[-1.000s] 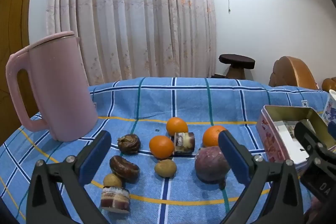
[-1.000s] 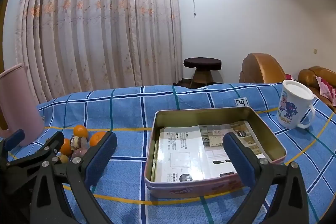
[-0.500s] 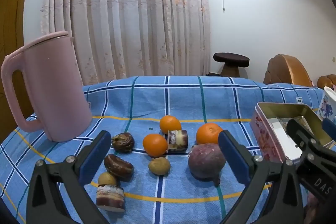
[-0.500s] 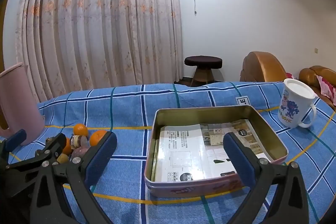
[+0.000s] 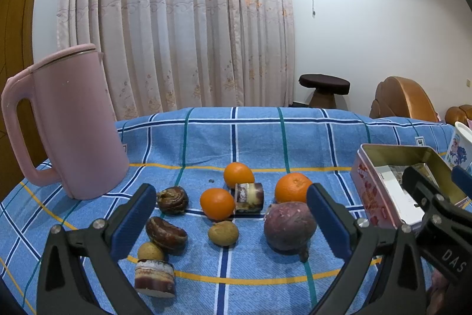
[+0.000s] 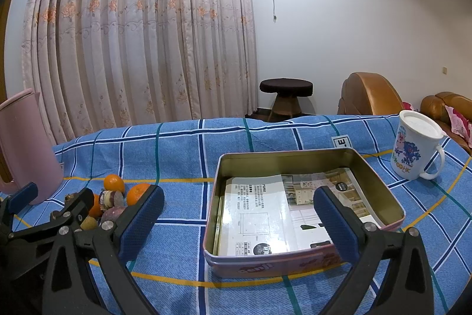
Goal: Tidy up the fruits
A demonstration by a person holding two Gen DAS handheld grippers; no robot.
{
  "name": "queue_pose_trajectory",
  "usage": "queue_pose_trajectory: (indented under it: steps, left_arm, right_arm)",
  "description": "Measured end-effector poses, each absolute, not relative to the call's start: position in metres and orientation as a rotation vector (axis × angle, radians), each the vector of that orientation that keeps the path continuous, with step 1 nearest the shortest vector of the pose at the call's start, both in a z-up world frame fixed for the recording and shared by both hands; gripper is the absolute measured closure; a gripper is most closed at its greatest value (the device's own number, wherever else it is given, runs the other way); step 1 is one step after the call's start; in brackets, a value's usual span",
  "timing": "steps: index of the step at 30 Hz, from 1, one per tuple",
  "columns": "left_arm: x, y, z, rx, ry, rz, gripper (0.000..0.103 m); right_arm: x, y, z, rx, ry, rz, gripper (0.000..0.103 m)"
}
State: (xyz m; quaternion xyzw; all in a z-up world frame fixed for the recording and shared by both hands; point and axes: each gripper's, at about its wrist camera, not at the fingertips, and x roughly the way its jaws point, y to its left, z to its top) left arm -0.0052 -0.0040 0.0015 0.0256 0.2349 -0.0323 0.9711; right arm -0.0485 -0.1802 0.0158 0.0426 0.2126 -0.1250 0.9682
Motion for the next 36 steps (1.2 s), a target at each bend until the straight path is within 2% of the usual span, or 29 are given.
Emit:
queue_pose_trajectory:
  steps: [36]
  left_arm:
    - [-0.0049,-0.0016,-0.0024,0.072,0.493,-0.063,0.000]
  right_arm:
    - [-0.0501,-0.1785,0.0177,0.084,0.417,-0.249,0.001]
